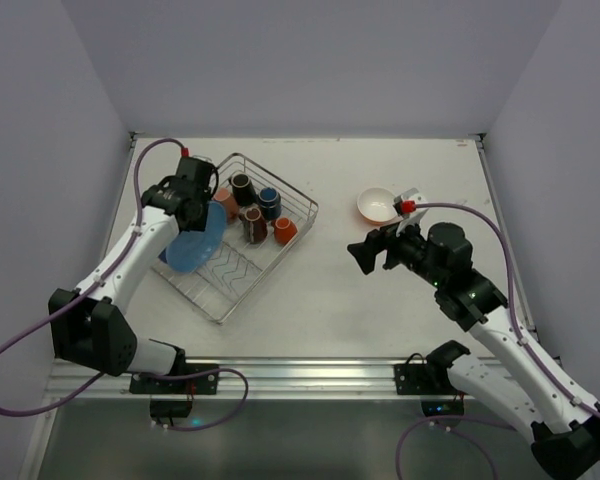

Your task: Unload the mixed dishes from the dish rack

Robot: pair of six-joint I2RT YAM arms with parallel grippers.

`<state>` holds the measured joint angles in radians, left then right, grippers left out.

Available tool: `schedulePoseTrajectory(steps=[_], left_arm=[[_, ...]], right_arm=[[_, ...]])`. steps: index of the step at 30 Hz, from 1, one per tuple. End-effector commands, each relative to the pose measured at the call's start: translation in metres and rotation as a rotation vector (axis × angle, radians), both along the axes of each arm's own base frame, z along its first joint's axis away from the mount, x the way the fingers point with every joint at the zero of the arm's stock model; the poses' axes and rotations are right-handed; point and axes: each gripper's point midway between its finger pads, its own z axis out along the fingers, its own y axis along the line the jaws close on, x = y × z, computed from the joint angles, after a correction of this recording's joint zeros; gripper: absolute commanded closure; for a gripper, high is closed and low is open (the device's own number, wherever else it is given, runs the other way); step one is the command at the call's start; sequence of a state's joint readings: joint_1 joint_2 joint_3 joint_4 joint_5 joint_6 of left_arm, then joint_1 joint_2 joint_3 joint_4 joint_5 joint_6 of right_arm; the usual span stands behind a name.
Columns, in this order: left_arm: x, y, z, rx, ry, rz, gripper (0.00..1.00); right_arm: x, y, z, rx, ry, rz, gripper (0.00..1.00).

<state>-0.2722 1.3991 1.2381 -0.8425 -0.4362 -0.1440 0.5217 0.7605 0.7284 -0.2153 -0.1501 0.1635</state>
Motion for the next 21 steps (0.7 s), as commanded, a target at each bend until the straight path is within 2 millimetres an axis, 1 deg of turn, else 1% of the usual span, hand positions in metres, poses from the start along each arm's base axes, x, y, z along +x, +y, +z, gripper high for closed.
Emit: schedulePoseTrajectory(steps=[1,2,3,6,8,9,11,12,14,16,17,18,21], left_arm=[[0.006,0.002,0.014,0.073,-0.035,-0.005,0.53],[0.007,0.002,0.015,0.085,-0.035,-0.006,0.55],[0.009,0.004,0.018,0.104,-0.048,0.002,0.57],[0.012,0.003,0.022,0.122,-0.061,-0.003,0.63],[0.013,-0.002,0.018,0.13,-0.051,-0.03,0.69],[0.014,-0.003,0.017,0.136,-0.051,-0.035,0.75],[0.014,-0.007,0.016,0.165,-0.039,-0.053,0.81],[0.013,-0.008,0.017,0.188,-0.044,-0.054,0.87],[0.013,-0.012,0.018,0.196,-0.041,-0.069,0.89],[0.013,-0.016,0.021,0.203,-0.048,-0.076,0.9],[0.011,-0.015,0.022,0.209,-0.046,-0.075,0.91],[0.011,-0.012,0.025,0.228,-0.05,-0.064,0.94],[0.01,-0.006,0.035,0.25,-0.077,-0.034,1.0]], right_arm=[[-0.001,0.0,0.017,0.025,-0.068,0.011,0.01],[-0.001,-0.001,0.021,0.031,-0.084,0.005,0.01],[-0.001,-0.002,0.019,0.032,-0.091,0.001,0.01],[-0.004,-0.001,0.023,0.049,-0.113,0.014,0.01],[-0.007,0.001,0.025,0.056,-0.117,0.032,0.01],[-0.007,0.001,0.025,0.055,-0.119,0.032,0.01],[-0.007,0.001,0.026,0.059,-0.126,0.032,0.01],[-0.008,0.001,0.025,0.06,-0.123,0.035,0.01],[-0.009,0.003,0.025,0.062,-0.121,0.047,0.01],[-0.016,0.009,0.028,0.069,-0.125,0.099,0.01],[-0.019,0.011,0.029,0.075,-0.131,0.117,0.01],[-0.023,0.013,0.033,0.085,-0.145,0.143,0.01],[-0.026,0.013,0.036,0.099,-0.167,0.149,0.01]])
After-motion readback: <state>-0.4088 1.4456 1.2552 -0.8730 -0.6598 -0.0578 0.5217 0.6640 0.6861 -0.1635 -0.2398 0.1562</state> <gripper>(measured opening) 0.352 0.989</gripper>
